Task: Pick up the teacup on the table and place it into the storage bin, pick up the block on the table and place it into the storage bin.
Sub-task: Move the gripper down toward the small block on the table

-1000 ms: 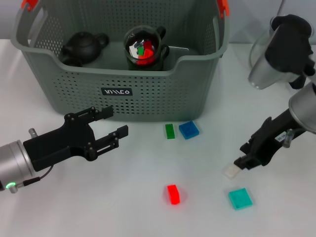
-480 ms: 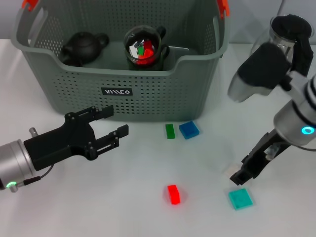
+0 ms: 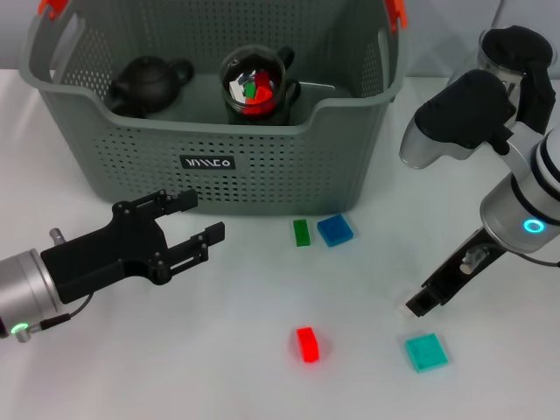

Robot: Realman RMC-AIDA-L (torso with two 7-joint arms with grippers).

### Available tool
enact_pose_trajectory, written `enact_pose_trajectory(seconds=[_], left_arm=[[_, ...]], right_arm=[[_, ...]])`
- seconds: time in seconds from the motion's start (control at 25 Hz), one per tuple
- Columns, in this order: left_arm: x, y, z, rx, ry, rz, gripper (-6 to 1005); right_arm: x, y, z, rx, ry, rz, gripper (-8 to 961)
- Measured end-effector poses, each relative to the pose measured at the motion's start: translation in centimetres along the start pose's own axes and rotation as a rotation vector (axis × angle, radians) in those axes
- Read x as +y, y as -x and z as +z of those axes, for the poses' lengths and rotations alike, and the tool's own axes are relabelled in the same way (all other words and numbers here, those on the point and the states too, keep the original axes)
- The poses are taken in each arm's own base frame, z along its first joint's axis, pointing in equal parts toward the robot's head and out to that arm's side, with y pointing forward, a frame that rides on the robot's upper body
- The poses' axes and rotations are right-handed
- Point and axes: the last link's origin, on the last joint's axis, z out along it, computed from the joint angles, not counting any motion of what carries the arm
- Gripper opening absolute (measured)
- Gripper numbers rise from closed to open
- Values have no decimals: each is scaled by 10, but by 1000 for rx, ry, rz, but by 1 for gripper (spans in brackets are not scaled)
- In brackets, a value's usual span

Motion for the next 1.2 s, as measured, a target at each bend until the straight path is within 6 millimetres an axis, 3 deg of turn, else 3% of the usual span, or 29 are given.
enact_pose_trajectory(seconds=[0.48,1.2], left_arm=[[-1,0,1,-2,-3,1,627],[-2,1,1,-9,-13,-3,628]], right_arm=[[1,1,10,-6,3,83,579],[5,6,25,21,-62,53,579]])
